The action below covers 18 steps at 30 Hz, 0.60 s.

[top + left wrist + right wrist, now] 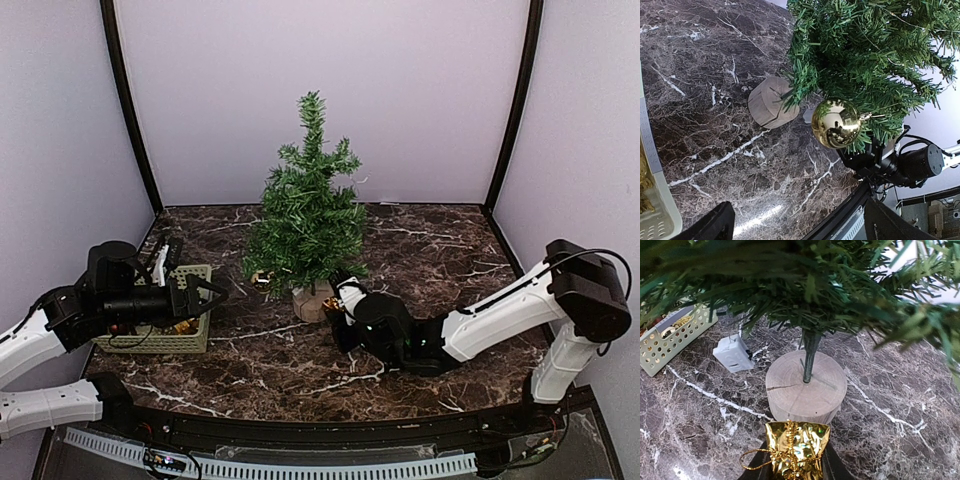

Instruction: Decorate the small christmas tree

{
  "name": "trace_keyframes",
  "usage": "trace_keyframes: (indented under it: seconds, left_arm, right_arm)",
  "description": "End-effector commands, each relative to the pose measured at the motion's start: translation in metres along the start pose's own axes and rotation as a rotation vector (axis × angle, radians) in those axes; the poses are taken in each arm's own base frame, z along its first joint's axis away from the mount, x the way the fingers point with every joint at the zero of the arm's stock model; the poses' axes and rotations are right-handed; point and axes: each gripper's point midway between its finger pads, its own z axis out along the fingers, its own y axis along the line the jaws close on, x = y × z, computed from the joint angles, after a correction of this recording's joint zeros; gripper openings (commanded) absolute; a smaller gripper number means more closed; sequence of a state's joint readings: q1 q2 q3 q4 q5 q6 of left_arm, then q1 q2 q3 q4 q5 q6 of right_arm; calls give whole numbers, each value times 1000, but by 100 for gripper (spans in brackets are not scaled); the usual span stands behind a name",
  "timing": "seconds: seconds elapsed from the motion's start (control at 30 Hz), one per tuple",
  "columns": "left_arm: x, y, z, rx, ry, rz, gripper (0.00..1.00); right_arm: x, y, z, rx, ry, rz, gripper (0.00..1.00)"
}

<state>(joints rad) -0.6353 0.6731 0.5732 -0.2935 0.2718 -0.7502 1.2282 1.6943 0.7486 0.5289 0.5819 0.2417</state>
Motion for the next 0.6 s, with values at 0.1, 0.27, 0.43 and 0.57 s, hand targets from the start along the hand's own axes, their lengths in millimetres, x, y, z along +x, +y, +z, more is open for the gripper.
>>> trace_keyframes:
  seconds: [0.1,0.27,0.43,0.57]
  left_arm:
    - [1,5,1,-2,-8,19,93]
    - [3,7,2,-5,-2,16,93]
    - [5,8,2,-1,-2,22,93]
    - [6,4,2,28,3,44,93]
  right_arm:
    - [-19,7,17,-9,-73,-13,26]
    - [-17,7,23,-7,-80,-42,27]
    - [-16,7,29,-5,-86,-69,27]
    - [-16,5,34,0,-87,-77,27]
